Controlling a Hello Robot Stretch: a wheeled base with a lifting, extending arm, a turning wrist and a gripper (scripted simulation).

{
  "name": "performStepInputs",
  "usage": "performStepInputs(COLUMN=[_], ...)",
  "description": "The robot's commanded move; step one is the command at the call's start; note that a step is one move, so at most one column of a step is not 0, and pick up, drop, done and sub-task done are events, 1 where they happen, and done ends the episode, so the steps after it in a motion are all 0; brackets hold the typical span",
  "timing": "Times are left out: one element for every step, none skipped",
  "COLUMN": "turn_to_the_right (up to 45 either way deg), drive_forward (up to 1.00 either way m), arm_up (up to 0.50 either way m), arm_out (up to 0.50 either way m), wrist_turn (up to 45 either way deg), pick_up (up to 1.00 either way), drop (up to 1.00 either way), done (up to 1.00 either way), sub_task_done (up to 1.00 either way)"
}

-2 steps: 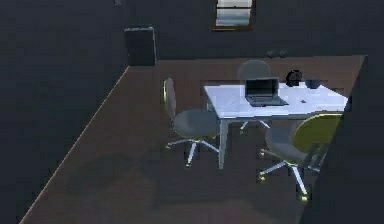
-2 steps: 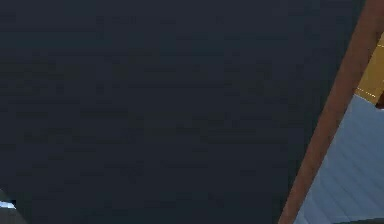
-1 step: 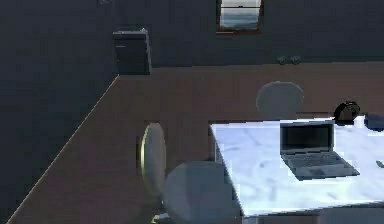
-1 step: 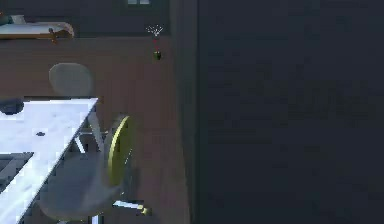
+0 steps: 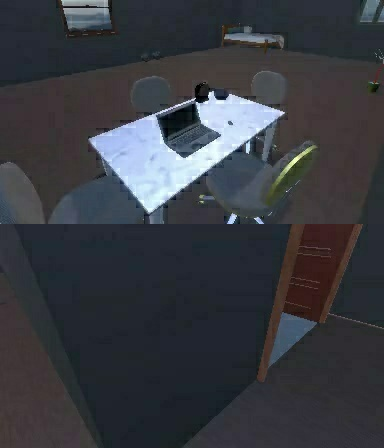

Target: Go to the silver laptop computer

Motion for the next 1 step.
performStepInputs(turn_to_the_right=[0.0], drive_forward=[0.00], arm_up=[0.00], arm_out=[0.00], wrist_turn=[0.0], pick_up=[0.00], drop=[0.00], done=[1.00], sub_task_done=[0.00])
